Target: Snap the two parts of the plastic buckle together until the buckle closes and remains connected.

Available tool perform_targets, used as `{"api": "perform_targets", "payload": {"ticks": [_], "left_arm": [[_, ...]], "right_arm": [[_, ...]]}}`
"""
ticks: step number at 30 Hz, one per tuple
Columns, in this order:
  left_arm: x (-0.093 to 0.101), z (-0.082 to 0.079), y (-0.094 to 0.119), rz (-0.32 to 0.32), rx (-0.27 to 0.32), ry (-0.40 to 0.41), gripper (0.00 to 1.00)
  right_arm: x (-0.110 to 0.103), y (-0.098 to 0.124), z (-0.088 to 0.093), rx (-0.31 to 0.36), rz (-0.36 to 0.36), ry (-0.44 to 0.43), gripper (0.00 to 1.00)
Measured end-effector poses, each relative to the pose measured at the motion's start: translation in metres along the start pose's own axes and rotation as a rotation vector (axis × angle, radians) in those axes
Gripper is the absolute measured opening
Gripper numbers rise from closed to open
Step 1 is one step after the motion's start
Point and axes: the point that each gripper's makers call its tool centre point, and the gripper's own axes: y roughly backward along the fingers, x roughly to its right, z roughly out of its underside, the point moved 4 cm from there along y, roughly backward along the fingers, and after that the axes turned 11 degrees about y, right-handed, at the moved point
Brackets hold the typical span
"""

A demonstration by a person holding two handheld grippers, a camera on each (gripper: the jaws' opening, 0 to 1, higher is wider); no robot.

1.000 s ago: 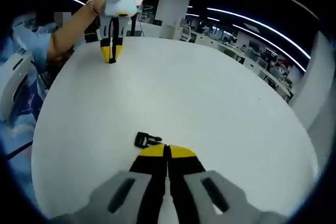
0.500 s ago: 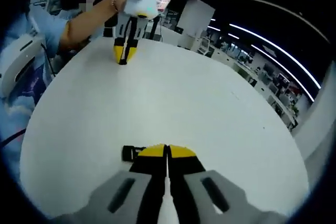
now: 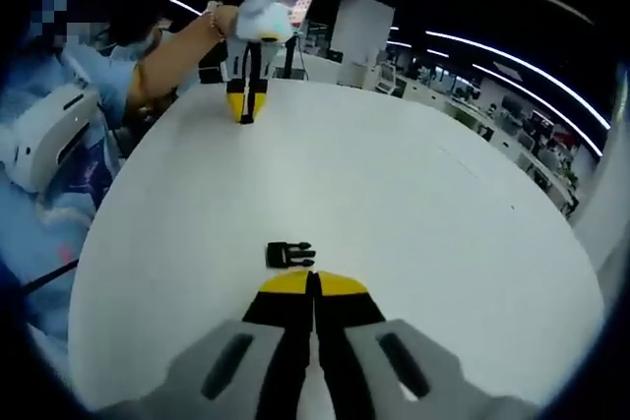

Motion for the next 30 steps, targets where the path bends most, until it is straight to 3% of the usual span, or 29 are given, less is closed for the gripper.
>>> {"api": "perform_targets", "payload": {"ticks": [10, 19, 20, 22, 24, 26, 30], "left_arm": [[0.001, 0.000, 0.001, -0.002, -0.003, -0.004, 0.10], [0.003, 0.001, 0.002, -0.005, -0.003, -0.006, 0.10], [0.003, 0.001, 0.002, -0.005, -0.003, -0.006, 0.10], [0.003, 0.001, 0.002, -0.006, 0.000, -0.005, 0.10], [0.003, 0.001, 0.002, -0.005, 0.003, -0.004, 0.10], [0.003, 0.001, 0.003, -0.002, 0.005, -0.002, 0.10], [0.003, 0.002, 0.002, -0.004, -0.004, -0.001, 0.10]], "right_arm": [[-0.002, -0.006, -0.011, 0.034, 0.005, 0.051, 0.00], [-0.007, -0.018, -0.021, 0.084, -0.049, 0.118, 0.00], [0.000, -0.016, -0.020, 0.062, -0.002, 0.117, 0.00], [0.012, -0.008, -0.026, 0.097, 0.086, 0.107, 0.00], [0.016, 0.002, -0.032, 0.148, 0.115, 0.049, 0.00], [0.009, 0.005, -0.036, 0.178, 0.074, 0.027, 0.00], [-0.027, -0.003, -0.048, 0.212, -0.099, 0.089, 0.00]]}}
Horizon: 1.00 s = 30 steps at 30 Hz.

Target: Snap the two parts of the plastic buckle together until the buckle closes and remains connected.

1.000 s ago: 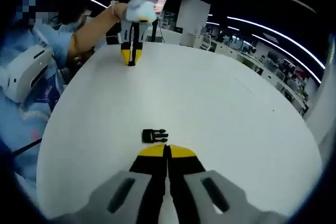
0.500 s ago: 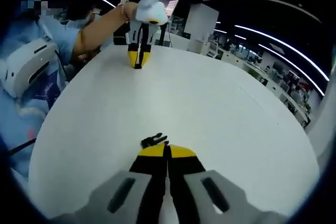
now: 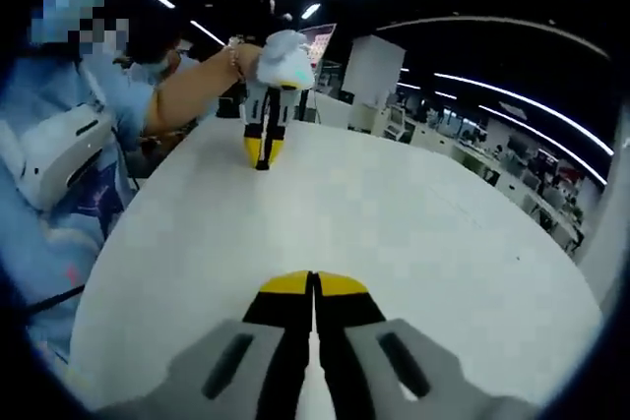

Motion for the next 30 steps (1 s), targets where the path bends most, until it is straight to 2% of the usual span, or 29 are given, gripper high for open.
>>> {"api": "perform_targets", "payload": {"ticks": [1, 2, 7, 13, 30], "left_arm": [[0.000, 0.000, 0.000, -0.001, -0.002, 0.000, 0.10], [0.000, 0.000, 0.000, -0.001, -0.004, 0.001, 0.10], [0.000, 0.001, -0.001, -0.001, -0.001, 0.006, 0.10], [0.000, 0.001, -0.002, 0.000, -0.008, 0.008, 0.10], [-0.003, 0.001, -0.003, 0.001, -0.005, 0.011, 0.10]], "right_arm": [[-0.010, -0.006, 0.000, -0.013, -0.054, -0.023, 0.00], [-0.014, -0.008, 0.001, -0.031, -0.077, -0.021, 0.00], [-0.017, -0.013, 0.010, -0.078, -0.103, -0.008, 0.00], [-0.011, -0.011, 0.017, -0.092, -0.093, -0.060, 0.00], [0.005, 0.000, 0.035, -0.121, -0.042, -0.092, 0.00]]}}
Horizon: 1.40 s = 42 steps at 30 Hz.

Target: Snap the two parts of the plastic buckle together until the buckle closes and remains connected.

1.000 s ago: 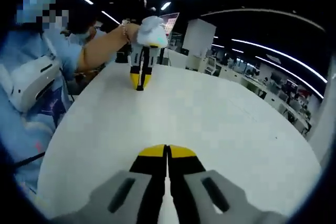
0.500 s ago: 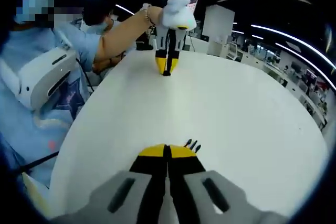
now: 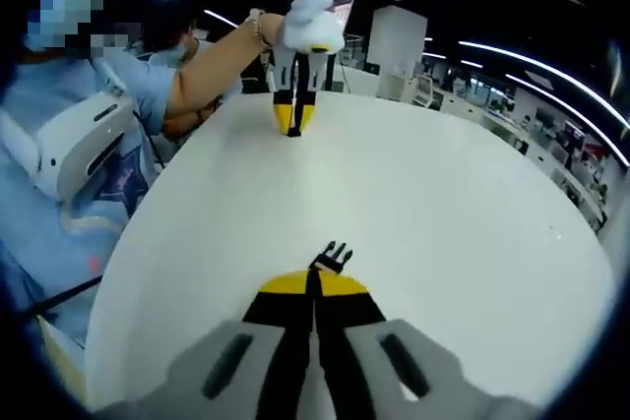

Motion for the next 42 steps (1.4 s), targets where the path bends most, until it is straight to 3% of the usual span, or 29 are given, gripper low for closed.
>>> {"api": "perform_targets", "payload": {"ticks": [14, 21, 24, 26, 30, 33, 42], "left_arm": [[0.001, -0.002, -0.001, -0.001, 0.005, 0.001, 0.10], [0.001, -0.003, -0.001, 0.000, 0.003, 0.002, 0.10], [0.001, -0.003, 0.000, 0.000, 0.004, 0.003, 0.10], [0.002, -0.003, -0.001, 0.000, 0.004, 0.003, 0.10], [0.002, -0.003, -0.001, 0.000, 0.000, 0.004, 0.10], [0.001, -0.004, 0.000, 0.000, 0.000, 0.005, 0.10], [0.001, -0.003, -0.001, 0.002, -0.003, 0.003, 0.10]], "right_arm": [[0.017, 0.002, 0.007, -0.010, 0.093, -0.027, 0.00], [0.025, 0.004, 0.007, -0.011, 0.135, -0.085, 0.02], [0.030, 0.011, -0.008, 0.107, 0.156, -0.191, 0.03], [0.027, 0.012, -0.014, 0.130, 0.132, -0.206, 0.08], [0.012, -0.002, -0.016, 0.069, 0.087, -0.175, 0.18], [0.006, -0.009, -0.014, 0.023, 0.072, -0.154, 0.19], [0.006, -0.009, -0.005, -0.003, 0.081, -0.182, 0.17]]}}
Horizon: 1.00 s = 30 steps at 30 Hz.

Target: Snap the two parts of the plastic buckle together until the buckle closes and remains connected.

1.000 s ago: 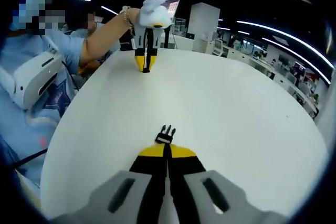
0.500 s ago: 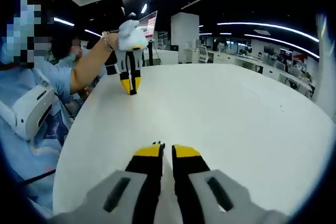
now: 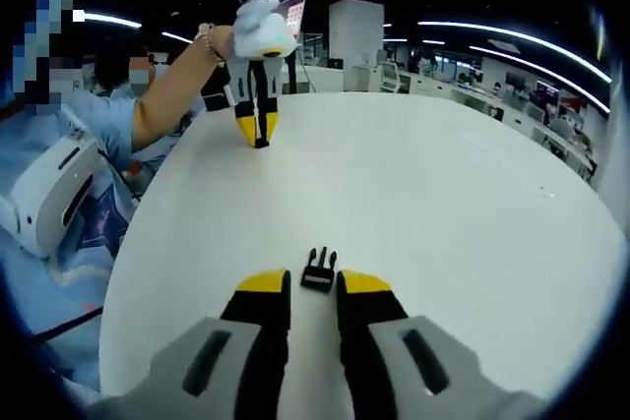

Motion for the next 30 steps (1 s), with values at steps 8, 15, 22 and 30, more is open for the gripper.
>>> {"api": "perform_targets", "payload": {"ticks": [8, 15, 22, 30], "left_arm": [[0.000, 0.001, 0.000, 0.004, 0.008, 0.000, 0.10], [0.001, 0.001, 0.000, -0.001, 0.004, -0.025, 0.10], [0.001, 0.003, -0.001, 0.015, 0.017, -0.046, 0.10], [0.002, 0.001, -0.001, 0.004, 0.003, -0.086, 0.10]], "right_arm": [[0.000, -0.003, 0.001, -0.001, 0.006, 0.013, 0.13], [-0.007, -0.004, -0.002, 0.009, -0.033, 0.051, 0.13], [-0.015, -0.005, -0.004, 0.023, -0.077, 0.085, 0.12], [-0.022, -0.007, -0.007, 0.021, -0.117, 0.113, 0.12]]}}
